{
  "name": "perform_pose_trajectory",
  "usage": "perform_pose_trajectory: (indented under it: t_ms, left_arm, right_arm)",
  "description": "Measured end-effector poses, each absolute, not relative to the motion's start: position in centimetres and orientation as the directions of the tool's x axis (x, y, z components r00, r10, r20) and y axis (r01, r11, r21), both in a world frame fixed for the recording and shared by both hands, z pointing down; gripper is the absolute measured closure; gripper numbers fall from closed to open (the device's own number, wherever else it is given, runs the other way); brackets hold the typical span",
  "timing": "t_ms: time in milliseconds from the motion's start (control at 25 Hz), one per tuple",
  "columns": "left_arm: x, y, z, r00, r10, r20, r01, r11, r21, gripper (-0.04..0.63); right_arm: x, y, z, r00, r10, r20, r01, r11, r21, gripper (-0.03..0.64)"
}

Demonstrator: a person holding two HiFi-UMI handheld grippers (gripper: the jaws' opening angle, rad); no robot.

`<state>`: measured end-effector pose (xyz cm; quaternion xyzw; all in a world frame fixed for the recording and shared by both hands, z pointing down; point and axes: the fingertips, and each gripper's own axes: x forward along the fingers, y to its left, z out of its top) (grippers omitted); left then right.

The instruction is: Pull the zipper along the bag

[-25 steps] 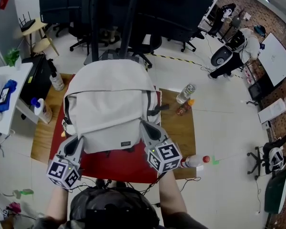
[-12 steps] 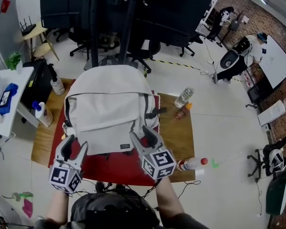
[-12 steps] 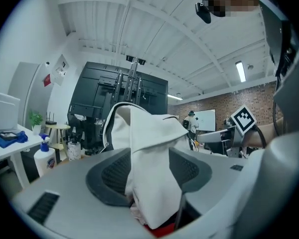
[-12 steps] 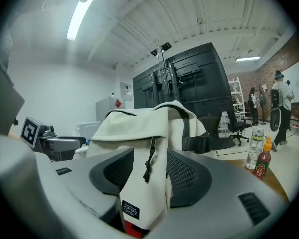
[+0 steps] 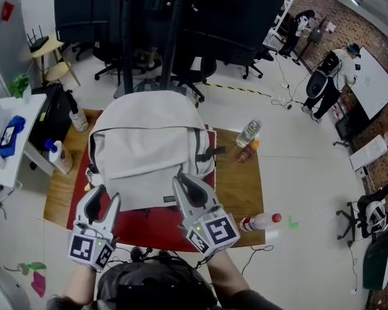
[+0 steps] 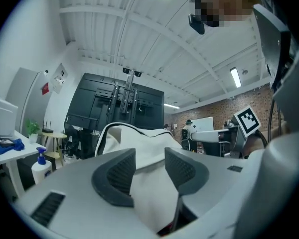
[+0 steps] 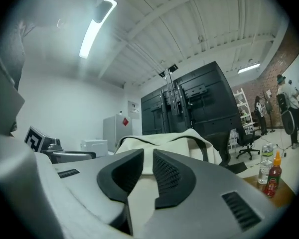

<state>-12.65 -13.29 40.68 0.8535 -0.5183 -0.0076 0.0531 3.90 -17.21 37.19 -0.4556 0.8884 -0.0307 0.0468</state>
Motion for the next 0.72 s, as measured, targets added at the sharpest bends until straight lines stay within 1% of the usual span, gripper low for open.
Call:
perform_pose_trajectory:
  t_ms: [40, 80, 240, 480, 720]
  left_arm:
    - [-12.3, -13.1, 40.6, 0.469, -0.882, 0.044, -0.880, -0.463, 0.104, 0.382]
    - [-12.0, -13.0, 40.6, 0.479, -0.877, 0.043, -0.875, -0.473, 0.107, 0.398]
    - [-11.2, -12.7, 40.0, 0.497, -0.867, 0.011, -0.865, -0.495, 0.084, 0.481]
    - [-11.3, -12.4, 39.9, 0.492, -0.871, 0.007, -0.868, -0.489, 0.085, 0.564]
    - [-11.3, -12.2, 40.7, 0.500, -0.865, 0.040, -0.865, -0.495, 0.083, 0.568]
  right_arm:
    - [3.6, -16.8, 36.5, -0.580, -0.810, -0.080, -0.806, 0.586, -0.081, 0.597]
    - [3.2, -16.5, 35.9, -0.583, -0.806, -0.102, -0.804, 0.590, -0.070, 0.606]
    - [2.1, -15.8, 34.8, -0.599, -0.788, -0.141, -0.788, 0.611, -0.068, 0.614]
    - [1.5, -15.3, 35.1, -0.606, -0.780, -0.154, -0.778, 0.622, -0.087, 0.615]
    - [0.1, -14.7, 37.2, -0.632, -0.770, -0.089, -0.768, 0.638, -0.057, 0.616]
